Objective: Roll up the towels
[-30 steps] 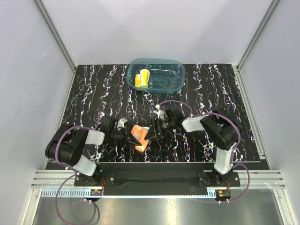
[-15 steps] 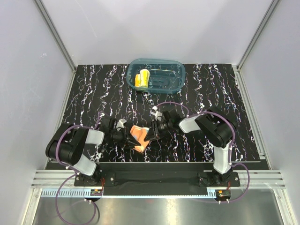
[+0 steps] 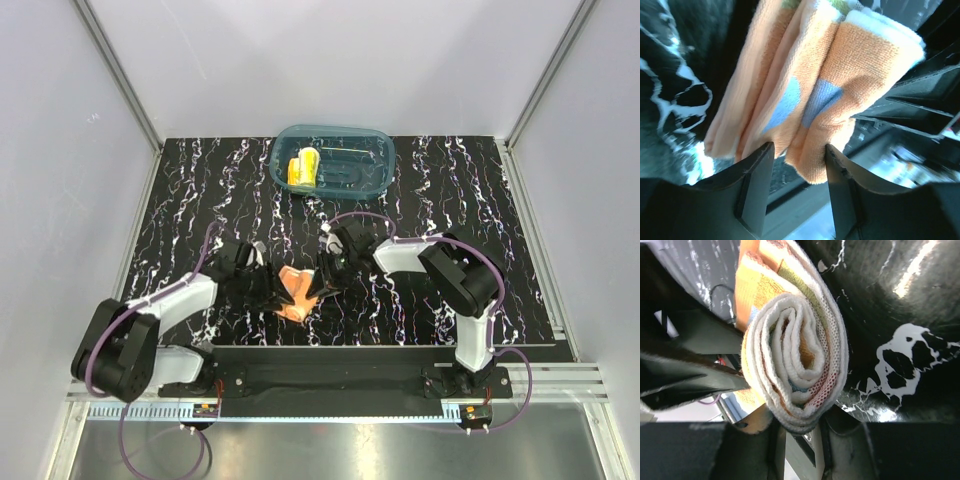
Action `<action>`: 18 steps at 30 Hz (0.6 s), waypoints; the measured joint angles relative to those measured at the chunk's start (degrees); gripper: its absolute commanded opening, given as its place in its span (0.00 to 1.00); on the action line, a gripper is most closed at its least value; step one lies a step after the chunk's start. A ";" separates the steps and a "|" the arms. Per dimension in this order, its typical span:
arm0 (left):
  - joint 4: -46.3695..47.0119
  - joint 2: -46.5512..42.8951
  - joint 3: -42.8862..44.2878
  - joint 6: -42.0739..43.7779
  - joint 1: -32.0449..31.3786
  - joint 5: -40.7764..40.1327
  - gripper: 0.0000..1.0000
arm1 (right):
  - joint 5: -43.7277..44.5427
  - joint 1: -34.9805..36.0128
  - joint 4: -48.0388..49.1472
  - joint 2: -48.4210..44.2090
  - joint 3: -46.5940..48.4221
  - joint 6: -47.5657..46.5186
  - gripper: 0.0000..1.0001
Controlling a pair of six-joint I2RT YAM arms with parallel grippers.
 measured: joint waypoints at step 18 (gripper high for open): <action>-16.11 -10.23 15.52 4.39 -32.57 -39.04 0.52 | 10.62 2.27 -21.18 -1.38 9.25 -2.25 0.18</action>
